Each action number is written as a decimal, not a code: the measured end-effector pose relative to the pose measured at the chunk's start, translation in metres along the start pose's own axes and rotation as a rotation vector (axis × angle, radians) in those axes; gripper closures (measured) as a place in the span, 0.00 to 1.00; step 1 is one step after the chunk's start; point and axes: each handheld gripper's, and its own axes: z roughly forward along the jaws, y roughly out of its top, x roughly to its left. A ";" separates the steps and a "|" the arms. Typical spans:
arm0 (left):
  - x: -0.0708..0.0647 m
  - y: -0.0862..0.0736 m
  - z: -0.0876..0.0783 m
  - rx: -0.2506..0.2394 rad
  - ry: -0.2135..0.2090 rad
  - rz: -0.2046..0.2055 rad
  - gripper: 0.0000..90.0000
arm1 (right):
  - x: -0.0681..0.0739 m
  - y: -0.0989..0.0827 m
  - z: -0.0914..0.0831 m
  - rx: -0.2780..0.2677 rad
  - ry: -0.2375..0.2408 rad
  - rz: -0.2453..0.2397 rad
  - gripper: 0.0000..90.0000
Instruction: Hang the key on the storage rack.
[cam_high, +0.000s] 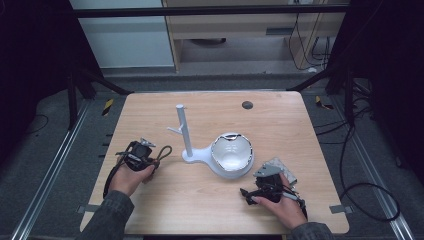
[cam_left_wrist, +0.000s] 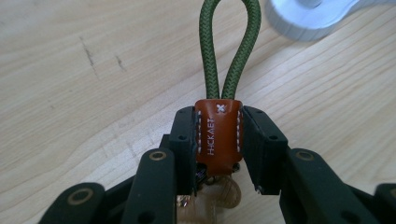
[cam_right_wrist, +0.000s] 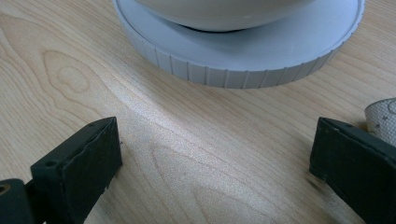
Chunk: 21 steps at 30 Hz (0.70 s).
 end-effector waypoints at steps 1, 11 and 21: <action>-0.002 -0.002 -0.006 -0.026 -0.004 0.007 0.73 | 0.000 0.000 0.000 -0.001 -0.001 -0.003 0.02; -0.017 -0.014 -0.049 -0.240 -0.012 0.026 0.73 | -0.001 0.000 0.001 -0.004 -0.005 -0.009 0.02; -0.033 -0.011 -0.071 -0.338 -0.004 0.033 0.73 | 0.000 0.000 0.000 -0.002 -0.002 -0.001 0.02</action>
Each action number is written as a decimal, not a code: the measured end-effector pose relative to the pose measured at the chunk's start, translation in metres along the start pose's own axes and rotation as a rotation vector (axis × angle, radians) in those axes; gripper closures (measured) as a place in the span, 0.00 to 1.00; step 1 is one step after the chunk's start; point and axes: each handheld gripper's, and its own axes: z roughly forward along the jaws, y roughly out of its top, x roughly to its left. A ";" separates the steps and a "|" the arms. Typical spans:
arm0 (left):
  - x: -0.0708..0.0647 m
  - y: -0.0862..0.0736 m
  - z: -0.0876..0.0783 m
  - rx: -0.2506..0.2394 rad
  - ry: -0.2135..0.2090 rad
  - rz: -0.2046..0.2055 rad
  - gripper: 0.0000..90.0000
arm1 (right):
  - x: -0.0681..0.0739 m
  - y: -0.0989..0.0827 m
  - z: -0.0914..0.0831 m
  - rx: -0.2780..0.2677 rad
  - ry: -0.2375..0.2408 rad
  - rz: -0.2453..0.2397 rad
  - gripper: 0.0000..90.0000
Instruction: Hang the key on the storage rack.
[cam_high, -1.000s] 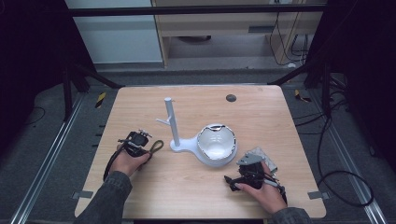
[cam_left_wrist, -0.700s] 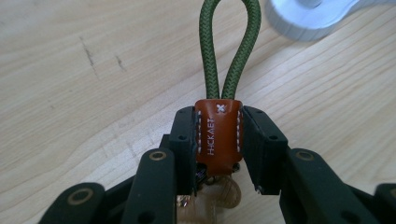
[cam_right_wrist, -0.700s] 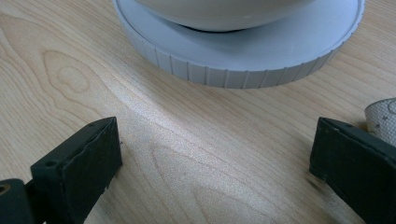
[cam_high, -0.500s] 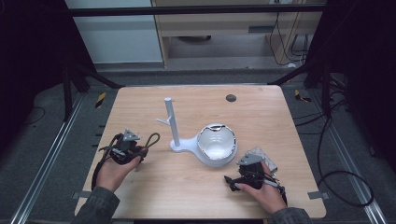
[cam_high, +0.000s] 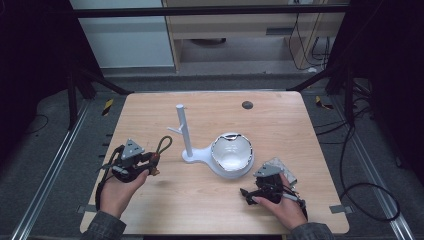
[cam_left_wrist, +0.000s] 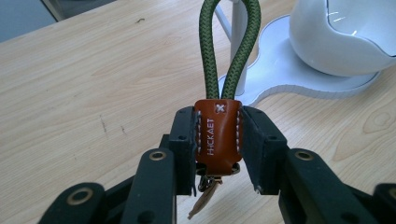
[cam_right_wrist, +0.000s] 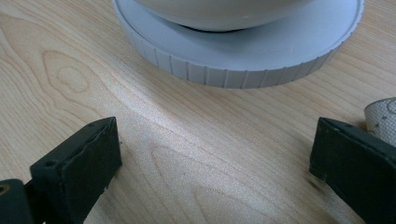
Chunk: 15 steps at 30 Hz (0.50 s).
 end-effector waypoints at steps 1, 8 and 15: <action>-0.001 0.001 0.000 0.000 -0.001 0.000 0.73 | 0.000 0.000 0.000 -0.001 0.000 0.000 0.02; -0.007 0.006 -0.004 -0.024 -0.010 0.014 0.73 | 0.000 0.000 0.000 0.000 0.004 0.004 0.02; -0.012 0.008 -0.014 -0.055 -0.012 0.015 0.73 | 0.000 0.000 0.000 0.002 0.005 0.008 0.02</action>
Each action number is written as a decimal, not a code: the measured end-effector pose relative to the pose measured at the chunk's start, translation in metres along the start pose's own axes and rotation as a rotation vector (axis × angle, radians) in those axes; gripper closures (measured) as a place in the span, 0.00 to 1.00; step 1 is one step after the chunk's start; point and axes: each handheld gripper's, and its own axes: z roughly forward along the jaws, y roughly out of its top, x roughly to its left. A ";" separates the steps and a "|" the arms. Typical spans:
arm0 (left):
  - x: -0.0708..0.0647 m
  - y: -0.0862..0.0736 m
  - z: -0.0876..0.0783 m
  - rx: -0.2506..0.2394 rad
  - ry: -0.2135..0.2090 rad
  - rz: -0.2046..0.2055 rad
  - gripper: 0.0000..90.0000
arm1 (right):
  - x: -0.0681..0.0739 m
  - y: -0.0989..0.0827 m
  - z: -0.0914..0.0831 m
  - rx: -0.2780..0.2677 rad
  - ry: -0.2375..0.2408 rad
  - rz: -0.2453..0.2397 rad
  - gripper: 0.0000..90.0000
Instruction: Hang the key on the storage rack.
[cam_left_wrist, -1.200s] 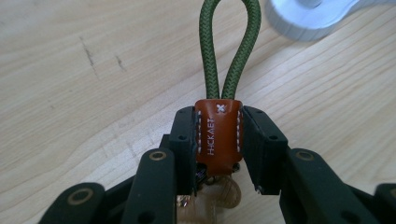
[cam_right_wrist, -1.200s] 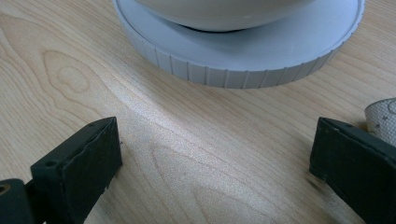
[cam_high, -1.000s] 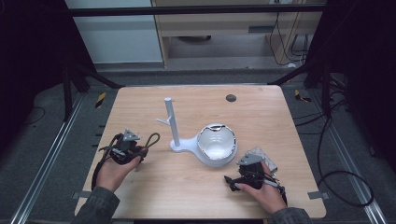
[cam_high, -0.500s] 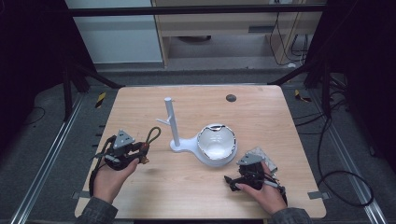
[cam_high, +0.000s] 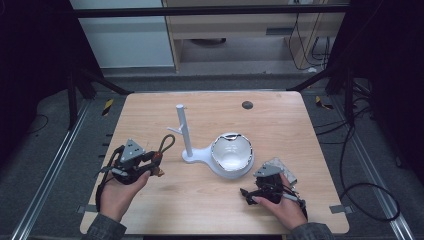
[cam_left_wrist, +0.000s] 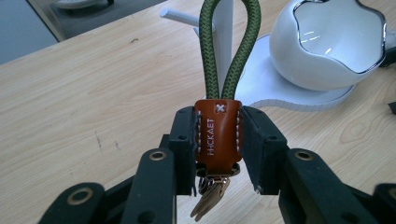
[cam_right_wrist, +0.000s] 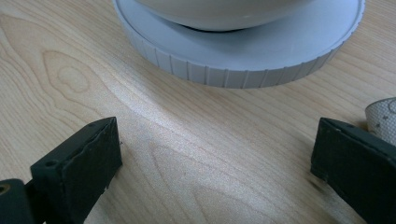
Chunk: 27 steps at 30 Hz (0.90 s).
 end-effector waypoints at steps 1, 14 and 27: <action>-0.001 0.001 -0.002 -0.007 0.000 0.000 0.73 | 0.000 0.000 0.000 -0.001 0.001 -0.001 0.02; -0.011 0.016 -0.008 -0.036 -0.015 0.024 0.73 | 0.000 0.000 0.000 0.001 -0.001 0.000 0.01; -0.014 0.021 -0.011 -0.052 -0.015 0.028 0.74 | 0.000 0.000 0.000 0.001 -0.001 0.000 0.01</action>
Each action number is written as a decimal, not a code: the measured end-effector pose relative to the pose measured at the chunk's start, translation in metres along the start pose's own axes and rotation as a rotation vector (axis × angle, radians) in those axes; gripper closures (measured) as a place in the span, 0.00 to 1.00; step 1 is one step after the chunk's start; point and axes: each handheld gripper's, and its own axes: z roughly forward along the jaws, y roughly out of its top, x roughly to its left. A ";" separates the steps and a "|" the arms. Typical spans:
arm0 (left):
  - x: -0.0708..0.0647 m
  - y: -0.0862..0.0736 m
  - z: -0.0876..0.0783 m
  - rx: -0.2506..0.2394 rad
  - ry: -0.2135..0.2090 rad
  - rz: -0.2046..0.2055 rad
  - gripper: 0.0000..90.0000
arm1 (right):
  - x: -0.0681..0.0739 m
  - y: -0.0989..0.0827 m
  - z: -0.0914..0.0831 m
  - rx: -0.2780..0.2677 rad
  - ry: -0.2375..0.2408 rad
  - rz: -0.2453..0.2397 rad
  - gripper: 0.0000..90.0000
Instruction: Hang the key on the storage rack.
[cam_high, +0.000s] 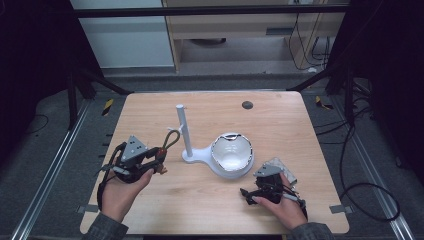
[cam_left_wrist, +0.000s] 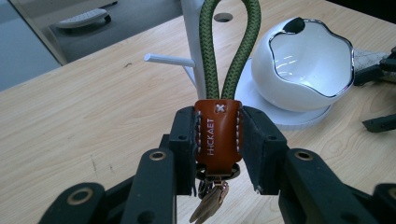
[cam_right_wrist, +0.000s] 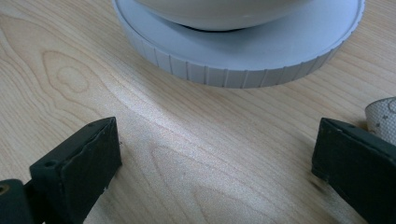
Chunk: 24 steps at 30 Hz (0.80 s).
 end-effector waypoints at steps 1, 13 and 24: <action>-0.001 0.001 0.000 -0.006 -0.001 -0.001 0.73 | 0.000 0.000 0.000 0.000 0.000 0.001 0.01; -0.005 0.010 0.003 -0.027 0.000 0.000 0.73 | 0.000 0.000 0.000 0.000 0.000 0.001 0.01; 0.004 0.009 0.028 0.003 0.014 -0.036 0.73 | 0.000 0.000 0.000 0.000 0.000 0.000 0.01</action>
